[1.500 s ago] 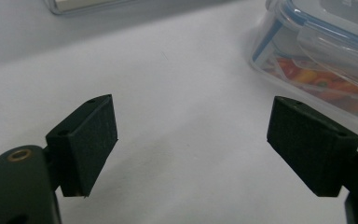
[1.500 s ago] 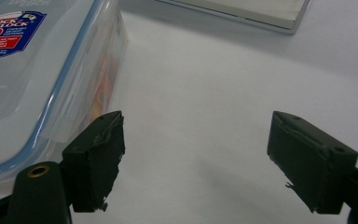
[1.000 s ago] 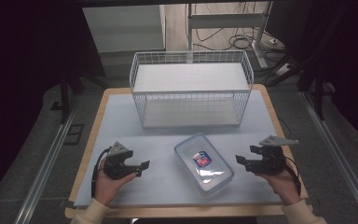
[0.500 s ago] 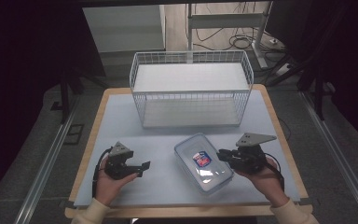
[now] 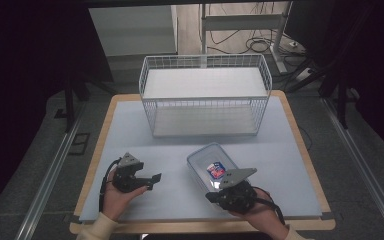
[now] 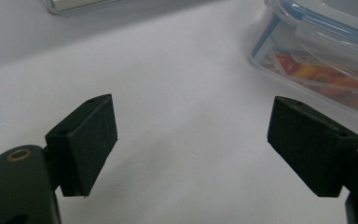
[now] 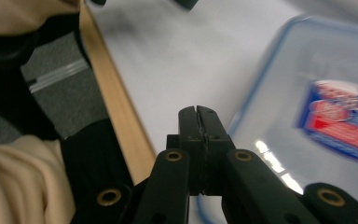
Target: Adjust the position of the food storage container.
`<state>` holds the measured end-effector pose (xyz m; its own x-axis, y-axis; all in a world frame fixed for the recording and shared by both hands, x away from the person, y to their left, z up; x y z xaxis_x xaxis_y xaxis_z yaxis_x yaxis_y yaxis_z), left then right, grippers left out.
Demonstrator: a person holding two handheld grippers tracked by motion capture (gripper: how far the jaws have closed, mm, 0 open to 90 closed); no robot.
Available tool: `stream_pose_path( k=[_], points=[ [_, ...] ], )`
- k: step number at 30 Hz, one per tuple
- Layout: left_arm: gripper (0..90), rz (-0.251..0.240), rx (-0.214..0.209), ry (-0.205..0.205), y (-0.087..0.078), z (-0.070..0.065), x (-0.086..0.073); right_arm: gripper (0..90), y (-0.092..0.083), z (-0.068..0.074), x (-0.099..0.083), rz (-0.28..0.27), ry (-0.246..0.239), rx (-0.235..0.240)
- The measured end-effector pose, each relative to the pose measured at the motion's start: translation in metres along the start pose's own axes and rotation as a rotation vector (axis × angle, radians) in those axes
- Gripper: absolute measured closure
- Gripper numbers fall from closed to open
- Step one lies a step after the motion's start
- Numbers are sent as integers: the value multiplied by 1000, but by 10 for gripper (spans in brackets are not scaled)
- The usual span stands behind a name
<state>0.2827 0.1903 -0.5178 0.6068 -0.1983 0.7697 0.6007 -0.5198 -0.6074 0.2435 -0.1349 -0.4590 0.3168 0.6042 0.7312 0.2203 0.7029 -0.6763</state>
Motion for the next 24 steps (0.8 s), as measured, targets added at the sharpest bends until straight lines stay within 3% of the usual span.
stream_pose_path(
  k=[5,11,24],
  points=[
    [168,-1,-2,1,1,-1,0,897,10,9,-6,49,-25,-14],
    [169,18,-2,-2,3,0,-2,898,14,10,-12,85,-32,-46],
    [170,22,-7,-12,4,1,-3,899,14,10,-16,98,-30,-65]
  ],
)
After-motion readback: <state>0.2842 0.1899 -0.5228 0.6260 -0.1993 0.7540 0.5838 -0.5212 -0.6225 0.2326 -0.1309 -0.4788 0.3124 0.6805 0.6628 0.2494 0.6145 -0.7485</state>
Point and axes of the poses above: each handheld gripper's, and its own axes: y roughly forward along the jaws, x roughly out of its top, z roughly to its left, the point moved 1 cm from there along y, roughly forward along the jaws, and after that the axes turned 2 degrees about -z, right-handed, at the moved point
